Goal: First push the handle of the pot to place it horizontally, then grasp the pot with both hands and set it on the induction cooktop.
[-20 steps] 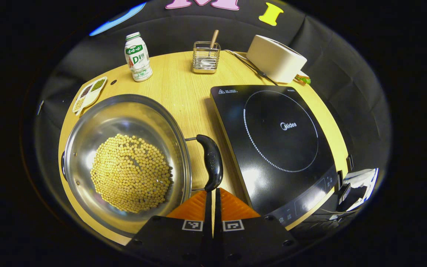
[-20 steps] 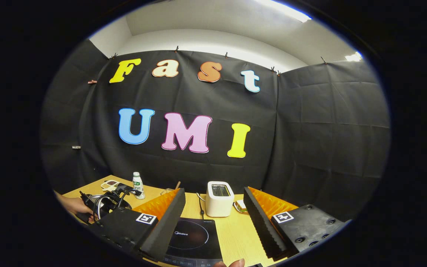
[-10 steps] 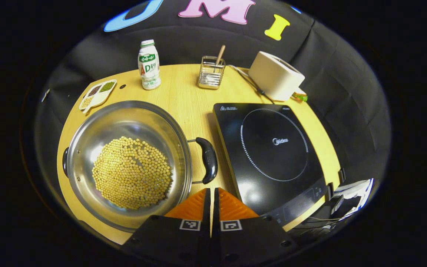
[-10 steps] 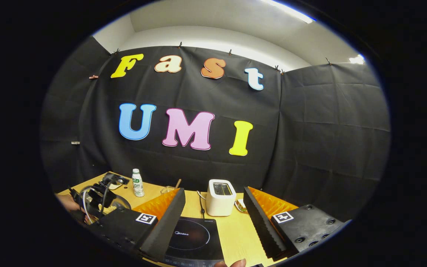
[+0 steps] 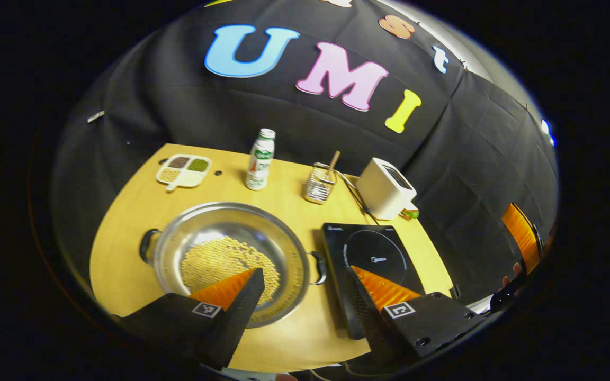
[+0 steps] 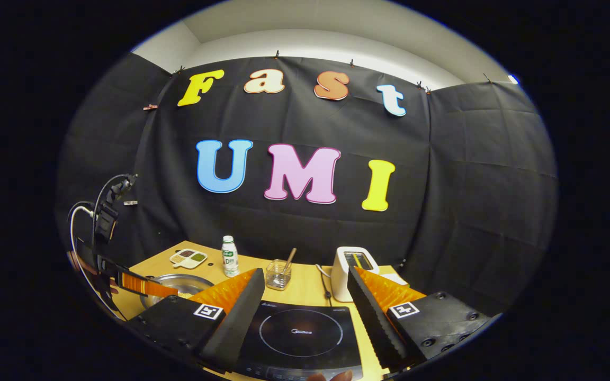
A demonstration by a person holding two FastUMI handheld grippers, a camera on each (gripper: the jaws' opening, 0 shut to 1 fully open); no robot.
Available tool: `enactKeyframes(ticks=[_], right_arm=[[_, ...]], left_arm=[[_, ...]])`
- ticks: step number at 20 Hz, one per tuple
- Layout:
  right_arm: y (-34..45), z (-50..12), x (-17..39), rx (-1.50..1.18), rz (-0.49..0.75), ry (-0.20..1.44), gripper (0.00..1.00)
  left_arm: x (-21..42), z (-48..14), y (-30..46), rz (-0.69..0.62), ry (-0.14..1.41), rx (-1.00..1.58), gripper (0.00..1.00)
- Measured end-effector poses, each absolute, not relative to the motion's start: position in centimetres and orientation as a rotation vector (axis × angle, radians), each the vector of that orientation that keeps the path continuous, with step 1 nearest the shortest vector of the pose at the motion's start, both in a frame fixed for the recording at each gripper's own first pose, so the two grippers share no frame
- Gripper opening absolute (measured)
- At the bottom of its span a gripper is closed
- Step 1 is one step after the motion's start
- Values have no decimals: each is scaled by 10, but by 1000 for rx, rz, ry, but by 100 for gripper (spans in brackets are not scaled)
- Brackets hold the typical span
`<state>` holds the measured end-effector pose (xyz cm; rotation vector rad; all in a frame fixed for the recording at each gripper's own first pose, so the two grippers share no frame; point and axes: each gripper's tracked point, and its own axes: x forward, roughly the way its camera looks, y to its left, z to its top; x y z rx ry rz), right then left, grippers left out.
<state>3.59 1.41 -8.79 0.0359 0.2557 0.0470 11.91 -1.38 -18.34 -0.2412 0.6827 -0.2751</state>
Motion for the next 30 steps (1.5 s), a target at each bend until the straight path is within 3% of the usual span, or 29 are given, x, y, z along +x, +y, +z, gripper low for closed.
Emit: enactKeyframes(ticks=[8, 13, 26, 29, 30], right_arm=[[86, -125, 54, 77, 141, 373, 98], [129, -161, 60, 95, 178, 457, 98], [196, -307, 74, 127, 189, 804, 98], [204, -334, 76, 173, 169, 881, 99], [208, -342, 76, 183, 168, 905, 99]], left_arm=[[124, -213, 113, -117, 717, -145, 96], [145, -239, 163, -86, 740, -79, 96], [196, -323, 173, -125, 891, -123, 94], [203, -333, 172, -122, 912, -125, 92], [204, -335, 173, -116, 915, -128, 86]])
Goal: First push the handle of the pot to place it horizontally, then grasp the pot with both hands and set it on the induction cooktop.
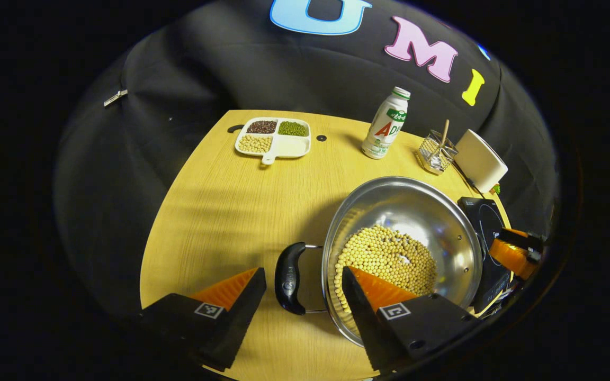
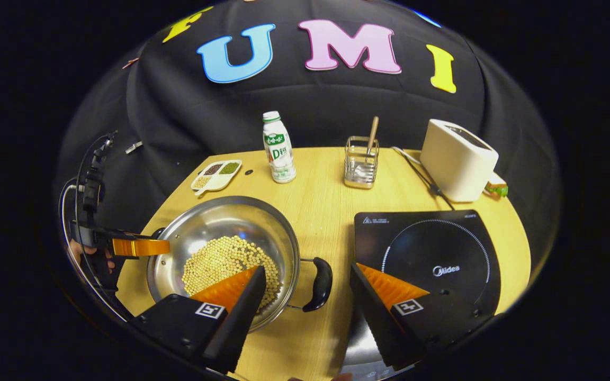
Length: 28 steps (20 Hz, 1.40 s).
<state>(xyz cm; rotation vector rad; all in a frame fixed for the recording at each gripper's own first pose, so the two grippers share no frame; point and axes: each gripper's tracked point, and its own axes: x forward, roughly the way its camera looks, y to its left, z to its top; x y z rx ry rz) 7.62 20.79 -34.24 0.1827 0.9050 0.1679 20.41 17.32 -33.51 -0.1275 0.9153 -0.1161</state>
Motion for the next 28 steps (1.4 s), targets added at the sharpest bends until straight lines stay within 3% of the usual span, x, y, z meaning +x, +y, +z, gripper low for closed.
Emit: enactKeyframes(ticks=[1, 7, 10, 13, 14, 17, 22, 28], right_arm=[[210, -348, 76, 188, 167, 923, 98], [217, -376, 79, 174, 154, 964, 96], [216, -393, 79, 170, 135, 1001, 84], [213, -401, 82, 151, 110, 1016, 81], [212, -404, 82, 158, 108, 1010, 66], [215, -408, 85, 166, 109, 1020, 64], [213, -397, 83, 167, 107, 1023, 52], [200, -356, 77, 184, 162, 1019, 51]], left_arm=[[205, -337, 175, -108, 919, -128, 89], [209, -340, 169, -115, 904, -158, 83], [212, -345, 165, -118, 900, -152, 79], [218, -354, 171, -87, 893, -129, 65], [216, -350, 169, -88, 888, -131, 65], [214, -351, 169, -92, 886, -123, 63], [206, -346, 166, -60, 883, -158, 56], [173, -296, 156, -16, 858, -144, 54]])
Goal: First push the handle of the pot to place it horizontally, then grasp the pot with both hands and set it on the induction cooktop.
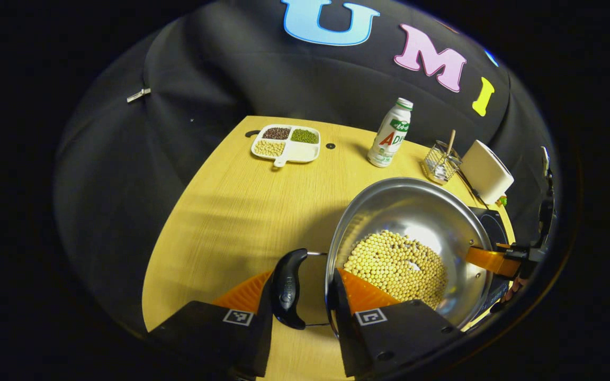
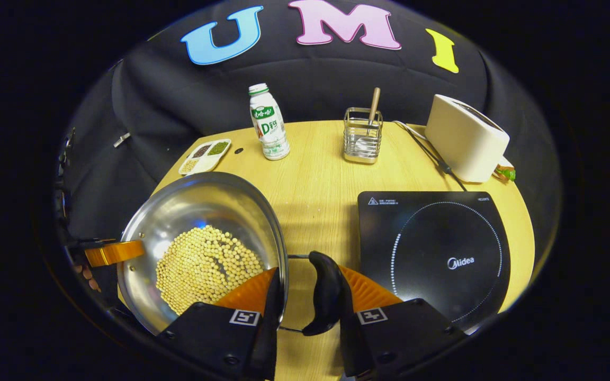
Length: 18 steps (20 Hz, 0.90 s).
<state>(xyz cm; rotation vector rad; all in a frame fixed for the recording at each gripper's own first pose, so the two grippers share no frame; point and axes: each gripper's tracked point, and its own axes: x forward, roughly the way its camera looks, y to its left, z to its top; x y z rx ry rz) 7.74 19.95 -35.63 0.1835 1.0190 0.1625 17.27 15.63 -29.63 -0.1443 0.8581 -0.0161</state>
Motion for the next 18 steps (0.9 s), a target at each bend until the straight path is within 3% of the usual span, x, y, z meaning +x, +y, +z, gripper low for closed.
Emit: enactKeyframes(ticks=[2, 3, 6, 7, 8, 9, 10, 18], right_arm=[[186, -343, 73, 170, 167, 1017, 47], [177, -337, 71, 170, 164, 1020, 51], [147, -330, 63, 177, 152, 1036, 51], [137, -328, 60, 181, 146, 1038, 47], [126, -326, 59, 188, 138, 1037, 51], [116, -325, 56, 196, 130, 1038, 47], [106, -324, 55, 201, 123, 1038, 51], [10, -327, 48, 217, 67, 1038, 51]], left_arm=[[165, -285, 144, -18, 868, -145, 55], [160, -281, 136, -23, 874, -145, 55], [153, -272, 107, -36, 903, -147, 55], [152, -268, 98, -43, 904, -139, 55], [153, -265, 87, -52, 905, -129, 55], [153, -262, 76, -61, 903, -120, 55], [152, -259, 66, -70, 901, -111, 55], [159, -254, -25, -134, 901, -79, 55]])
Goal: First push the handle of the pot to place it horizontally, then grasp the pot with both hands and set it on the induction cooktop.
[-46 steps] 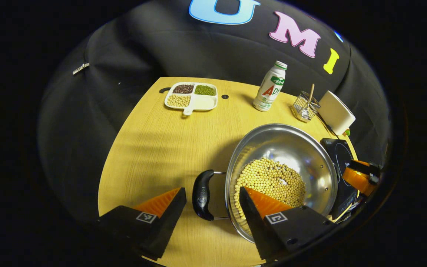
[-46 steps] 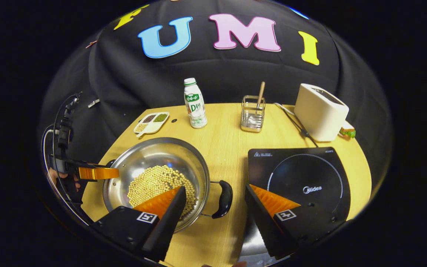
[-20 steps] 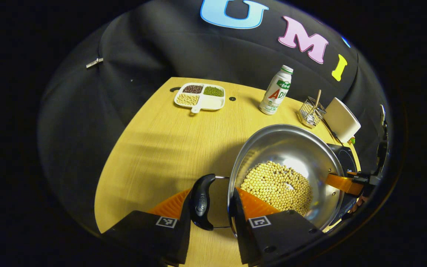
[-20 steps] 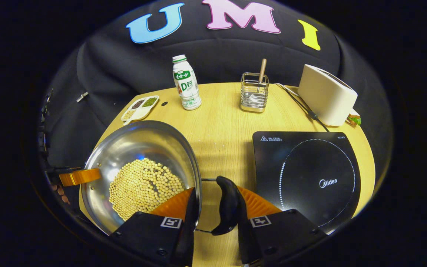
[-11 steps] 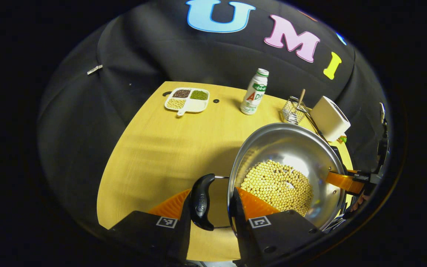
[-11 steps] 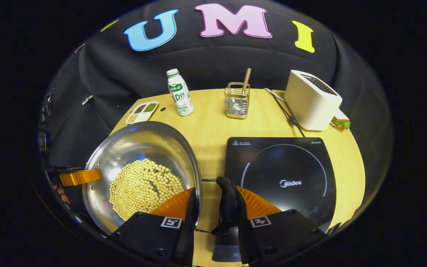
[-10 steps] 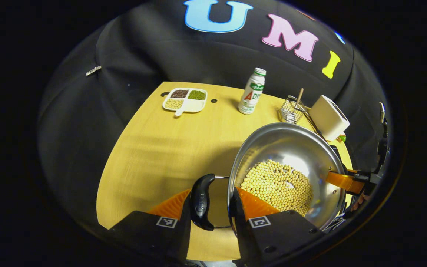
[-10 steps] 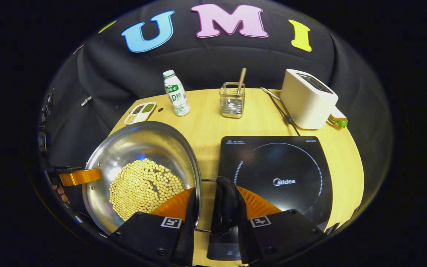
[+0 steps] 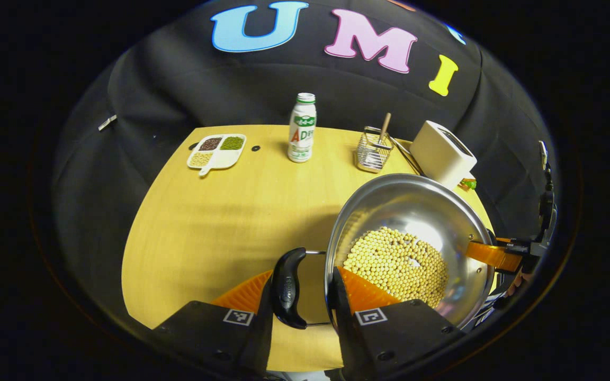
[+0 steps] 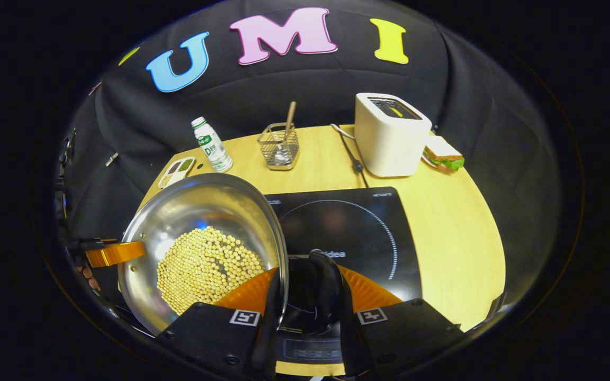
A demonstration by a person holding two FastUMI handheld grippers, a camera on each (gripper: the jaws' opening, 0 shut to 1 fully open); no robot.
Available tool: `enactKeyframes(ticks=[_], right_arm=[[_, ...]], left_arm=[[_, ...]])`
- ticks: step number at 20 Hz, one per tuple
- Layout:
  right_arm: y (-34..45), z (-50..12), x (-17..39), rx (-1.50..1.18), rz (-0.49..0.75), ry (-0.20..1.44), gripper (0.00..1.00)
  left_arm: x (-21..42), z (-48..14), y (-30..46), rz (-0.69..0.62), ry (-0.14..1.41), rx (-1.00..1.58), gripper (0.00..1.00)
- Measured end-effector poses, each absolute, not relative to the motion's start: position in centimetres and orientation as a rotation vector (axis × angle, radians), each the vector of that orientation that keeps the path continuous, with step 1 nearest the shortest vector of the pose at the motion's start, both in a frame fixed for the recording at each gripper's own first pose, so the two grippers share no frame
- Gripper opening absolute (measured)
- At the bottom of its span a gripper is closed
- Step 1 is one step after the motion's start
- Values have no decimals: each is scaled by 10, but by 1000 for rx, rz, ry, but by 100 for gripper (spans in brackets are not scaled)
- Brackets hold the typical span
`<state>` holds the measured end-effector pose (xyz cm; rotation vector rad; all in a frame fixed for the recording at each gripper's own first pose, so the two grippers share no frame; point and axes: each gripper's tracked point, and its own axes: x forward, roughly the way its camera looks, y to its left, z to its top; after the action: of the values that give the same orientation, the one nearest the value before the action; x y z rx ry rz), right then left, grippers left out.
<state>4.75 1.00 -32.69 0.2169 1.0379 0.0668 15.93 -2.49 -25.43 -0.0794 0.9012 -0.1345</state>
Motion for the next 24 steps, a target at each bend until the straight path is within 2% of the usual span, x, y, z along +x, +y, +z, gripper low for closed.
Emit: enactKeyframes(ticks=[12, 24], right_arm=[[-93, -347, 65, 210, 34, 1028, 51], [-126, -380, 84, 234, 30, 1022, 51]], left_arm=[[186, -263, -128, -182, 896, -77, 55], [207, -286, -160, -176, 892, -77, 55]])
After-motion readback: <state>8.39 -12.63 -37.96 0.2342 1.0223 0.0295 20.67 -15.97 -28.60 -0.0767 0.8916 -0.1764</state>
